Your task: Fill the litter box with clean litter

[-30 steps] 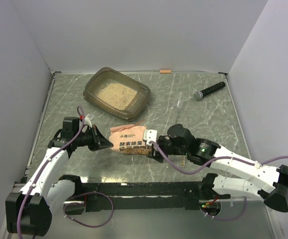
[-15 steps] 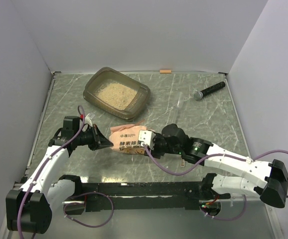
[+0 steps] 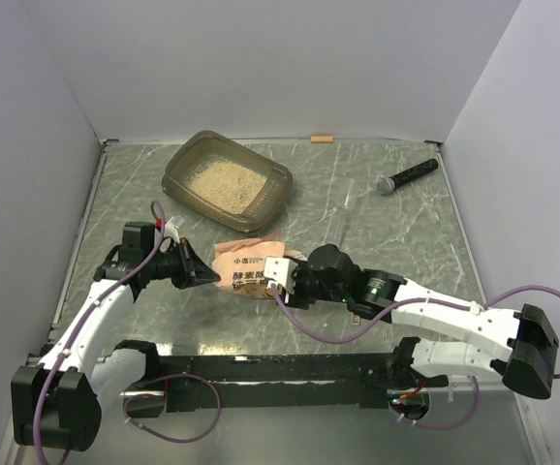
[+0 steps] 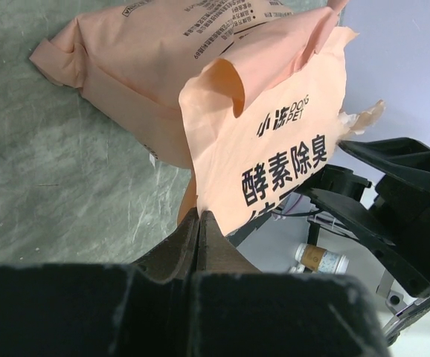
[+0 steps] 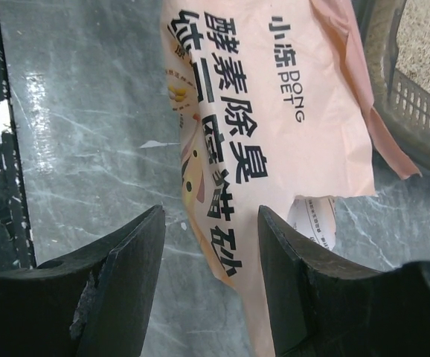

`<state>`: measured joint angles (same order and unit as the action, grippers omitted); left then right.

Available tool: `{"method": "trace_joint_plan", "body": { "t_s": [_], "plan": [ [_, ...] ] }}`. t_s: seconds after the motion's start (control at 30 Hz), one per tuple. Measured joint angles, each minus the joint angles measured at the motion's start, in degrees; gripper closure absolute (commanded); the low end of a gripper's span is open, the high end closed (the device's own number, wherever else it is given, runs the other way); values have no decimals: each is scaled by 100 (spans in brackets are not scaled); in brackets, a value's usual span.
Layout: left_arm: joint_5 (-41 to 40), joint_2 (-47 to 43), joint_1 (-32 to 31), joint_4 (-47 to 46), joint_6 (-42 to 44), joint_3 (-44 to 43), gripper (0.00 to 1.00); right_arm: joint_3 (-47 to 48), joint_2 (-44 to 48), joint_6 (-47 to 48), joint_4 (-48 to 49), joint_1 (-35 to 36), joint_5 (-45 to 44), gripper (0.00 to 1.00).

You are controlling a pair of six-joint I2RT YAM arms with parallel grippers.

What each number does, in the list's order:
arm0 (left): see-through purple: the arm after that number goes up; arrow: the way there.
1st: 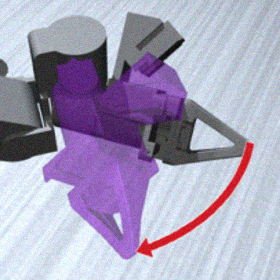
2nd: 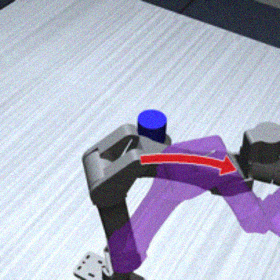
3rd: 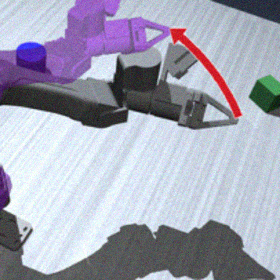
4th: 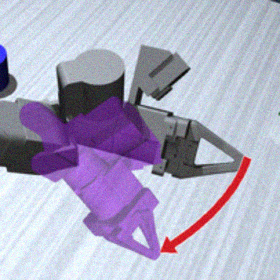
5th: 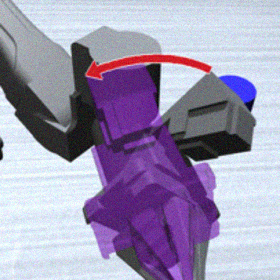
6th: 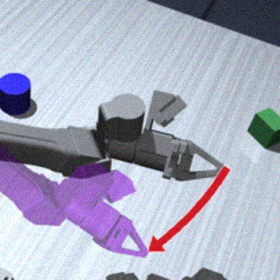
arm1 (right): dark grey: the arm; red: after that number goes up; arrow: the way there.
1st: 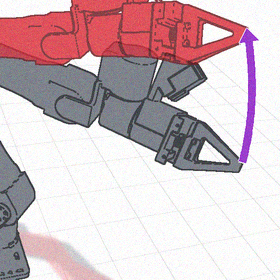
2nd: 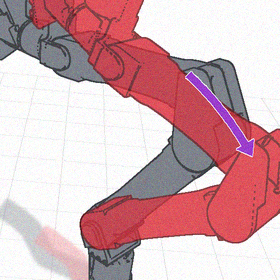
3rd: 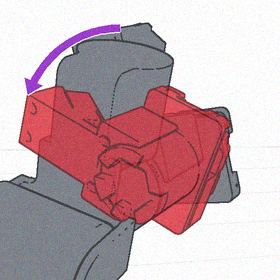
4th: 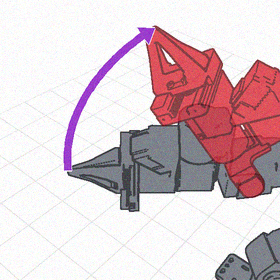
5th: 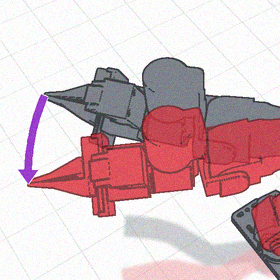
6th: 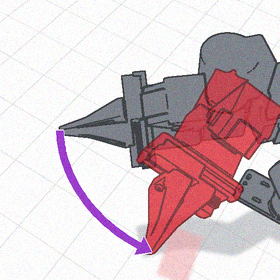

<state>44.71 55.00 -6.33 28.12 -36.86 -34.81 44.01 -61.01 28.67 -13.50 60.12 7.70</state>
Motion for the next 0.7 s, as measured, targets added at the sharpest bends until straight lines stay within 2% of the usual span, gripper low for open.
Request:
{"method": "trace_joint_plan", "body": {
  "t_s": [0.23,0.33,0.37,0.4,0.43,0.5,0.53,0.7],
  "plan": [
    [20,2,-2,15,0,-72,99,-22,-402,39,127,4,-319,43],
    [35,2,-2,50,26,-114,99,-22,-577,92,201,4,-428,53],
    [39,2,-2,66,44,-133,99,-22,-632,107,212,4,-468,62],
    [42,2,-2,85,63,-149,99,-22,-678,127,212,4,-509,66],
    [44,2,-2,94,79,-166,99,-22,-715,149,205,2,-535,77],
    [50,4,-4,118,114,-208,99,-22,-761,179,188,0,-588,90],
    [55,9,-7,138,131,-232,99,-22,-772,188,184,-9,-599,100],
    [186,98,0,227,522,-640,82,-20,-800,179,131,-101,-605,100]
  ]
}}
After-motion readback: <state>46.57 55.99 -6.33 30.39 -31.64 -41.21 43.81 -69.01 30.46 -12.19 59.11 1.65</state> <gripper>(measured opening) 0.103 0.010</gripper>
